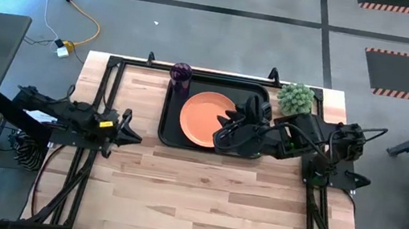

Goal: Pick and place plate/cup/fork/spoon on tray
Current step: Return to Home Position

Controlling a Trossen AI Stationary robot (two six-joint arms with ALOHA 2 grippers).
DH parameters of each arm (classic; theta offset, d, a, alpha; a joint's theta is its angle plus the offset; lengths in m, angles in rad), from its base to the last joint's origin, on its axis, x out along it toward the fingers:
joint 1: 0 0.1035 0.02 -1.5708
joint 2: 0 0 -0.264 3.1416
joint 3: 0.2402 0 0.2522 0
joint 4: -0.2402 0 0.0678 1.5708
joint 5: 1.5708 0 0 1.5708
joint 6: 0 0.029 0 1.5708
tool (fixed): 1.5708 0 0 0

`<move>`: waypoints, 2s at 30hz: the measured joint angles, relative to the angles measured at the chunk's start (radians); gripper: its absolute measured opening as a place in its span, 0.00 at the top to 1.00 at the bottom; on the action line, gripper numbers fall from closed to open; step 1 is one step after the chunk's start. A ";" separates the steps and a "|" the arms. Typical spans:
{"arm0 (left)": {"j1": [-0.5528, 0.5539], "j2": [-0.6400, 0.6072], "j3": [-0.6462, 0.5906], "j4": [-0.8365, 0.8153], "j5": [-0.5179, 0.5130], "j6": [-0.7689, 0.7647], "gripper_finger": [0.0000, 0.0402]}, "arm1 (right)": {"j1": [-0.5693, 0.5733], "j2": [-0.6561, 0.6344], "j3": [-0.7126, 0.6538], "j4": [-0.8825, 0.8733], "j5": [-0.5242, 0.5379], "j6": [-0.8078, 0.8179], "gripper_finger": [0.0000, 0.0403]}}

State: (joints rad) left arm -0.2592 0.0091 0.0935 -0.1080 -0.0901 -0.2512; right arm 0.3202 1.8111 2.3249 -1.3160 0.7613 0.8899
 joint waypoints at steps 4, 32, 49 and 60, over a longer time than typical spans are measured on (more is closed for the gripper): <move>0.000 -0.005 -0.042 0.019 0.000 -0.022 0.92 | 0.000 0.000 0.000 -0.016 0.021 0.011 0.69; 0.013 -0.003 -0.067 0.099 -0.033 0.027 0.92 | 0.030 -0.452 -0.001 -0.080 -0.039 -0.558 0.69; 0.013 -0.003 -0.067 0.099 -0.033 0.027 0.92 | 0.009 -0.926 -0.554 0.177 -0.270 -0.711 0.69; 0.013 -0.003 -0.067 0.098 -0.033 0.027 0.92 | 0.009 -1.264 -1.300 0.730 -0.435 -0.778 0.69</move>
State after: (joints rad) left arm -0.2462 0.0063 0.0265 -0.0097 -0.1230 -0.2241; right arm 0.3290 0.5470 1.0252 -0.5859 0.3262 0.1117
